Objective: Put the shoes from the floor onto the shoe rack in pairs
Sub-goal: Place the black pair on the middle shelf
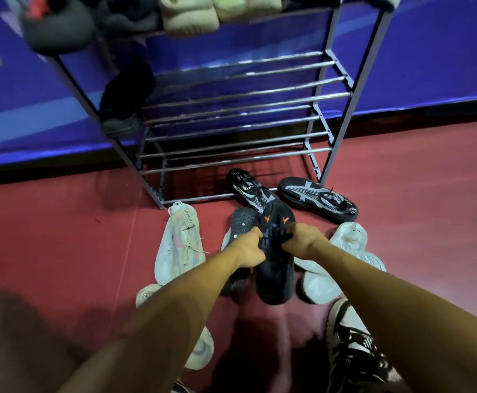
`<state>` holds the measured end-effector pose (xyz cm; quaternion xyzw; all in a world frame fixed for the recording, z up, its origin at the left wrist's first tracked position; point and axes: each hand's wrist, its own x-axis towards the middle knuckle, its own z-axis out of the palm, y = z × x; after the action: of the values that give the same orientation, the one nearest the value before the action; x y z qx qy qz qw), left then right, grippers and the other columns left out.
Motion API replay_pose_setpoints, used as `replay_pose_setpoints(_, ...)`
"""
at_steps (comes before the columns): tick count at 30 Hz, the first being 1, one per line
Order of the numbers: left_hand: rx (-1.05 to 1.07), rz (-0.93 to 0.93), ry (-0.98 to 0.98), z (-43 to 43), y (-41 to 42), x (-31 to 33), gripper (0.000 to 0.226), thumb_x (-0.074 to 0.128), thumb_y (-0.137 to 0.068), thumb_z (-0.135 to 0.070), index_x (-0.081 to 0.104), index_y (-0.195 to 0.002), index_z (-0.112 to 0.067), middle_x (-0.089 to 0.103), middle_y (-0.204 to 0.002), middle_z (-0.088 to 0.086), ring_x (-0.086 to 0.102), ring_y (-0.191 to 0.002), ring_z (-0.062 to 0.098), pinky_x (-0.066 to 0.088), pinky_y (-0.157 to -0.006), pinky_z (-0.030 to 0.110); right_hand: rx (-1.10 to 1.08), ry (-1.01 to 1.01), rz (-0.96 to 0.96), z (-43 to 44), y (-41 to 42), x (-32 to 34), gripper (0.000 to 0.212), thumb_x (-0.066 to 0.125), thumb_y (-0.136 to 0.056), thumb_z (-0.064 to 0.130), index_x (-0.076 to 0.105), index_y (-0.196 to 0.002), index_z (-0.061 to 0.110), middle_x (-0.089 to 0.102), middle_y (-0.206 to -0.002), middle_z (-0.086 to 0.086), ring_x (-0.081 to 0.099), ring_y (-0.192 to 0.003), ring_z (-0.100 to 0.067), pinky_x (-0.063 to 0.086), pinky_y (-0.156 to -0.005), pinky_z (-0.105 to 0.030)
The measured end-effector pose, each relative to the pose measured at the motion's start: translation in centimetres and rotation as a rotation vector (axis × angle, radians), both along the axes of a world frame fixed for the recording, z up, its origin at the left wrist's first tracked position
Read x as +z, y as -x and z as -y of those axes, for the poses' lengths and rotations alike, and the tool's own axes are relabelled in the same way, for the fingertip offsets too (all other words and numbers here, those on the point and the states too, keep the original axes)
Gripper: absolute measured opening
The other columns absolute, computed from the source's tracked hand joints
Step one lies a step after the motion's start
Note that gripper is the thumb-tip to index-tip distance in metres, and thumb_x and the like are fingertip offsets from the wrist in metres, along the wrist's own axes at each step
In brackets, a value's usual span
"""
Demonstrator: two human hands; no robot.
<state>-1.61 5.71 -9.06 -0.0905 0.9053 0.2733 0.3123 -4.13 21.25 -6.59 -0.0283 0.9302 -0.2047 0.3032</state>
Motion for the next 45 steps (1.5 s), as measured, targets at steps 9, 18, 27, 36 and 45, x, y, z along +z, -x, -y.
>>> replay_pose_setpoints(9, -0.094, -0.244, 0.086, 4.2, 0.8, 14.6, 0.049, 0.053, -0.091, -0.017, 0.044, -0.139, -0.019, 0.063, -0.123, 0.012, 0.061, -0.102, 0.027, 0.040, -0.073, 0.025, 0.134, 0.184, -0.159, 3.0, 2.8, 12.5, 0.056, 0.068, -0.082, 0.012, 0.042, -0.132, 0.016, 0.063, -0.112, -0.012, 0.063, -0.093, -0.027, 0.051, -0.073, -0.030)
replay_pose_setpoints(18, -0.166, -0.506, 0.406, 9.5, -0.1, 24.1, 0.055, 0.059, -0.085, -0.029, 0.041, -0.137, -0.027, 0.056, -0.129, 0.011, 0.057, -0.117, 0.036, 0.048, -0.094, 0.042, 0.417, -0.127, -0.343, 6.7, 3.6, 22.3, 0.036, 0.054, -0.087, 0.018, 0.068, -0.118, 0.005, 0.068, -0.118, -0.017, 0.064, -0.105, -0.033, 0.051, -0.083, -0.031)
replay_pose_setpoints(27, -0.176, -0.440, 0.520, 12.4, 0.6, 24.2, 0.055, 0.060, -0.089, -0.051, 0.042, -0.140, -0.041, 0.043, -0.134, 0.011, 0.053, -0.120, 0.039, 0.046, -0.100, 0.046, 0.554, -0.148, -0.401, 8.3, 4.8, 23.9, 0.045, 0.048, -0.088, 0.009, 0.063, -0.129, 0.020, 0.064, -0.128, -0.011, 0.059, -0.116, -0.030, 0.042, -0.085, -0.029)
replay_pose_setpoints(36, -0.169, -0.457, 0.473, 14.3, 3.2, 22.8, 0.038, 0.045, -0.096, -0.052, 0.050, -0.126, -0.030, 0.060, -0.126, 0.012, 0.054, -0.116, 0.035, 0.046, -0.097, 0.047, 0.587, -0.164, -0.486, 9.9, 6.5, 23.5, 0.046, 0.048, -0.089, 0.008, 0.057, -0.133, 0.020, 0.062, -0.129, -0.011, 0.055, -0.119, -0.031, 0.046, -0.090, -0.036)
replay_pose_setpoints(45, -0.084, -0.428, 0.458, 14.6, 4.1, 22.6, 0.027, 0.048, -0.099, -0.042, 0.050, -0.123, -0.030, 0.057, -0.129, 0.008, 0.054, -0.114, 0.034, 0.046, -0.090, 0.043, 0.571, -0.211, -0.688, 11.5, 7.8, 22.6, 0.042, 0.050, -0.091, 0.012, 0.056, -0.130, 0.026, 0.061, -0.121, -0.013, 0.051, -0.116, -0.035, 0.036, -0.076, -0.036)
